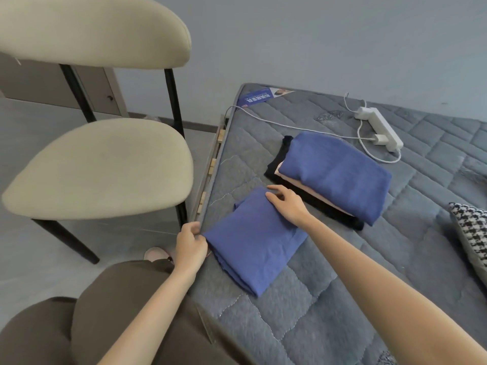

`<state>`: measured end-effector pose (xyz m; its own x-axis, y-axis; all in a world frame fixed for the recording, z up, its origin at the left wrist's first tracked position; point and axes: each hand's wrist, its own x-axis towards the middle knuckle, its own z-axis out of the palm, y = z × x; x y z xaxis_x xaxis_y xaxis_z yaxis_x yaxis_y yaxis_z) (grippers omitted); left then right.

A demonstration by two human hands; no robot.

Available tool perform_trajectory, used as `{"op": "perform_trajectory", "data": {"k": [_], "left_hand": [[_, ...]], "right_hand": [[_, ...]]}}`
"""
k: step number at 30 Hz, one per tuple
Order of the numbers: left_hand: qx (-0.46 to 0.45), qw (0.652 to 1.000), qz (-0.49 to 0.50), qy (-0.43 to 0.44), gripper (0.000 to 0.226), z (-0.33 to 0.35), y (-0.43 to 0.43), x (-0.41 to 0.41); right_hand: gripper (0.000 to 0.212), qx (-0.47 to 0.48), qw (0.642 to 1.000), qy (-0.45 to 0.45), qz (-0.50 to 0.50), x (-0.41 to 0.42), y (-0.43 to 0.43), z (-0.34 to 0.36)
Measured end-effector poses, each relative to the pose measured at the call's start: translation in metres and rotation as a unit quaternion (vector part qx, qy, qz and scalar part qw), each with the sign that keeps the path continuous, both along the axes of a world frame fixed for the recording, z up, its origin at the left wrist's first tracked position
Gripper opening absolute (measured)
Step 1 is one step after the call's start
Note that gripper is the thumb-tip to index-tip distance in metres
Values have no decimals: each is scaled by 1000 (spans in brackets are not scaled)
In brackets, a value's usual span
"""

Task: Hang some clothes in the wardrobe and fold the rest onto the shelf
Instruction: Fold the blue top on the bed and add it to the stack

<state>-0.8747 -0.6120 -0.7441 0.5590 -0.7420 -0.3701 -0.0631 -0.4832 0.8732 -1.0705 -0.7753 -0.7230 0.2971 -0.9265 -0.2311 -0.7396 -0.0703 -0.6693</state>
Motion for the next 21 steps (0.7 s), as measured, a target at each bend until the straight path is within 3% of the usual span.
{"op": "perform_trajectory", "data": {"k": [6,9,12,17,21], "left_hand": [[14,980,142,138,52,16,5,-38],[51,951,202,228,65,11,8,-54],[73,942,187,270,83,3,6,-69],[80,965,169,183,67,-8,-4,-83],[70,963,189,181,55,-15,-9,-80]], "right_hand": [[77,10,999,25,-22,-20,14,-3],[73,21,1000,6,-9,-20,19,-4],[67,30,1000,-7,-1,-13,23,-2],[64,13,1000,16,-8,-7,19,-6],[59,24,999,14,-18,-5,16,-6]]}}
